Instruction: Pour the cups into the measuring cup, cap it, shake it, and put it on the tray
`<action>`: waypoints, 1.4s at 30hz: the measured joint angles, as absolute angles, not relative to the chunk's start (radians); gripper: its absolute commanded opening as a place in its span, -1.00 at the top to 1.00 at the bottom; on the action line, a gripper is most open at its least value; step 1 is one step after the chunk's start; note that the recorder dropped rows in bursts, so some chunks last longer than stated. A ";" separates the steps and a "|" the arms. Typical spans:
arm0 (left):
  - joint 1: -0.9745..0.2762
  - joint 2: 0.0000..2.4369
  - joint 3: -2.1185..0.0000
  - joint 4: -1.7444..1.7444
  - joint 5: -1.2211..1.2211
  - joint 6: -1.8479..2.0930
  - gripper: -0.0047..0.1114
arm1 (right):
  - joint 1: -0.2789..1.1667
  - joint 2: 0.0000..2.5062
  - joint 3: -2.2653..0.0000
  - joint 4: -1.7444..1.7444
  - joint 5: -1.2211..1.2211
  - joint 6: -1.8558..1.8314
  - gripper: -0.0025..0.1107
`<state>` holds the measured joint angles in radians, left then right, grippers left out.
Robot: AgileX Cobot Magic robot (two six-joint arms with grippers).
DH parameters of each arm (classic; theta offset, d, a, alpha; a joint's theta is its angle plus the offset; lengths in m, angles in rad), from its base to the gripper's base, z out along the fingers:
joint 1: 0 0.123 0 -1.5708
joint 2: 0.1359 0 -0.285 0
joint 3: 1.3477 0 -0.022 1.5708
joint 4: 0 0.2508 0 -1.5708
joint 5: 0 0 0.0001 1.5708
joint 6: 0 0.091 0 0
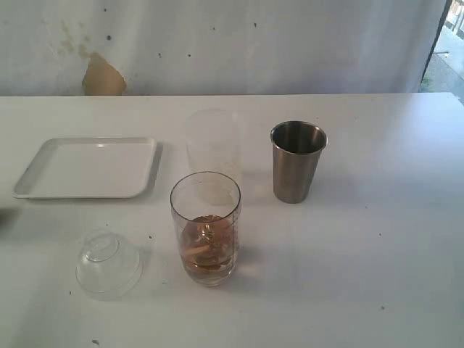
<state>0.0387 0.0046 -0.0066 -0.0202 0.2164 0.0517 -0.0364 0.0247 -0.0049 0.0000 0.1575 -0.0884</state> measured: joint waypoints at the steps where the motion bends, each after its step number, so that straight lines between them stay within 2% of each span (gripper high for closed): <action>1: 0.039 0.005 -0.007 -0.020 0.216 0.052 0.92 | -0.036 0.025 -0.005 0.000 0.183 -0.090 0.96; 5: 0.039 0.005 -0.007 -0.020 0.216 0.052 0.92 | -0.036 0.025 -0.005 0.000 0.277 -0.092 0.96; 14: 0.039 0.005 -0.007 -0.020 0.216 0.052 0.92 | -0.036 0.025 -0.005 0.000 0.322 -0.094 0.96; 42: 0.039 0.005 -0.007 -0.025 0.165 0.067 0.92 | -0.036 0.025 -0.005 0.000 0.328 -0.096 0.96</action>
